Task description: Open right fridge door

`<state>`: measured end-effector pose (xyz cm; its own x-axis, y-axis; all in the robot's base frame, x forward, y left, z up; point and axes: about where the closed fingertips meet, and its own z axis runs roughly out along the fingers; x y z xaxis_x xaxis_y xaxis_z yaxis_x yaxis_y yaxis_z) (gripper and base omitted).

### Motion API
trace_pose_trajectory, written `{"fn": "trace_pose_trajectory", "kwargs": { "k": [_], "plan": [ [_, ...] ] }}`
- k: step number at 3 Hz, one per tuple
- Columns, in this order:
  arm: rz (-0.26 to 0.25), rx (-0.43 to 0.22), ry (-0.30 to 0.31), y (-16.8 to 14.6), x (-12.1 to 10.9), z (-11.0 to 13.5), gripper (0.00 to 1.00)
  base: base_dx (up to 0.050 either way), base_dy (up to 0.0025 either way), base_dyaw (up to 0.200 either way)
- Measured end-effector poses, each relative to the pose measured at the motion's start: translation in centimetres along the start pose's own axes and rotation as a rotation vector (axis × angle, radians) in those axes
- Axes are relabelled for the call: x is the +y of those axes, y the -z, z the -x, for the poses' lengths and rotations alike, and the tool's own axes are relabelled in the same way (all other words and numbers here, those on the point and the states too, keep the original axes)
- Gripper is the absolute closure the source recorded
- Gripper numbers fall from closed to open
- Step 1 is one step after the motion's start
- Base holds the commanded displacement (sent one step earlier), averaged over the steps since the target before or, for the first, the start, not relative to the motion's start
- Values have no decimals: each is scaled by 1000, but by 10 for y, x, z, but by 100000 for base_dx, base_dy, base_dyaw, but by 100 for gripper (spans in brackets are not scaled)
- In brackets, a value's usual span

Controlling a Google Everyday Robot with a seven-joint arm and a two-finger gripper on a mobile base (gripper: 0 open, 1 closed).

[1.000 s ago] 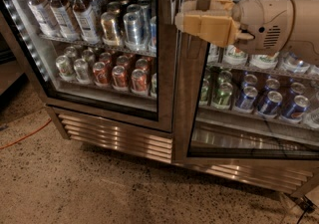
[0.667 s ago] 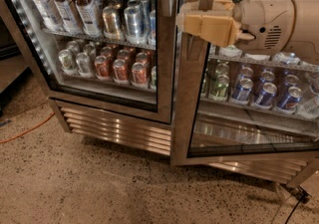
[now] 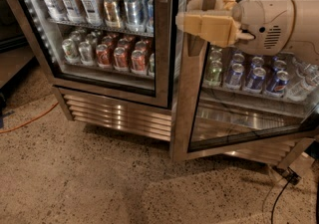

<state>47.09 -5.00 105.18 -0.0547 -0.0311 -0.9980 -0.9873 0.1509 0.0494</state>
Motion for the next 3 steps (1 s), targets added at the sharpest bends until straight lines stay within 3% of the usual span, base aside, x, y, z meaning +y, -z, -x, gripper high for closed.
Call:
{"fn": "trace_pose_trajectory", "kwargs": {
  "k": [1,2,3],
  "plan": [
    [0,0,0,0,0,0,100,-4851,1,-6],
    [0,0,0,0,0,0,100,2137,-194,-17990],
    [0,0,0,0,0,0,100,-15,21,-19632]
  ]
}}
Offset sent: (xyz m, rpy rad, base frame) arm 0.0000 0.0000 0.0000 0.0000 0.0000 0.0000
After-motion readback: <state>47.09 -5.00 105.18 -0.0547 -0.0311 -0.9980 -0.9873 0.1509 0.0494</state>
